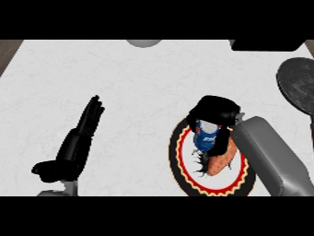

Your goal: Pick the can from the plate and place it in the pan

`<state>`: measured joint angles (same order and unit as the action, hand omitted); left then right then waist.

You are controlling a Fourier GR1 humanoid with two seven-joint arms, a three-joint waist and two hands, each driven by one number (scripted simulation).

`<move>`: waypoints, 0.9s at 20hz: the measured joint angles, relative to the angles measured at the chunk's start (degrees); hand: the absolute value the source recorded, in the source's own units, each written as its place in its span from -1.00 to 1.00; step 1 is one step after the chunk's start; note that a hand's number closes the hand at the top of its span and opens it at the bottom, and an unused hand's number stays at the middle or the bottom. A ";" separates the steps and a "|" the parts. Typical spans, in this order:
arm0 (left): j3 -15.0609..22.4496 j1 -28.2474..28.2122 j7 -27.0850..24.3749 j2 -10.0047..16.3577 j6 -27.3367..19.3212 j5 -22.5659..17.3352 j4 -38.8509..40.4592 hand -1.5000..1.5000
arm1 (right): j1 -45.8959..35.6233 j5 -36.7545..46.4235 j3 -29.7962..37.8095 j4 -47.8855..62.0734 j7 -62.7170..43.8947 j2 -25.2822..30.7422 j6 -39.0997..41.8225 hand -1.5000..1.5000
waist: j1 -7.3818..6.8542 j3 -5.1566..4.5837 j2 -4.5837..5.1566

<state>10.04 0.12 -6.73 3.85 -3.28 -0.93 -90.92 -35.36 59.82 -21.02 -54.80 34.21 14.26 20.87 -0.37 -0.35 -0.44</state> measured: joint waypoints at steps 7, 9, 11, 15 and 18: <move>-1.34 0.48 0.47 0.48 -0.21 -0.38 -0.17 0.00 | -1.13 -2.57 16.49 3.71 -22.84 0.04 -7.17 1.00 | 1.81 0.23 0.50; -1.47 0.36 0.47 0.56 -0.28 -0.34 -0.12 0.00 | -1.89 -2.65 21.42 4.77 -31.88 0.17 -10.79 1.00 | 2.16 0.23 0.60; -1.56 0.34 0.49 0.76 -0.16 -0.36 -0.25 0.00 | -3.34 -1.52 25.25 5.04 -41.05 0.60 -15.25 1.00 | 1.89 0.20 0.55; -0.64 1.33 1.03 0.27 -0.02 -0.04 -0.37 0.00 | -8.02 3.26 29.33 4.57 -58.33 -0.54 -25.56 1.00 | 0.30 0.20 0.69; -0.17 1.33 1.28 0.17 0.55 -0.27 -0.55 0.00 | -11.63 7.61 30.86 4.91 -69.13 -2.05 -33.20 1.00 | -0.89 0.24 0.84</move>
<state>9.86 1.45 -5.44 4.02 -2.73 -1.21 -91.47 -46.99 67.43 9.84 -49.89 -34.92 12.21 -12.33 -1.26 -0.11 0.41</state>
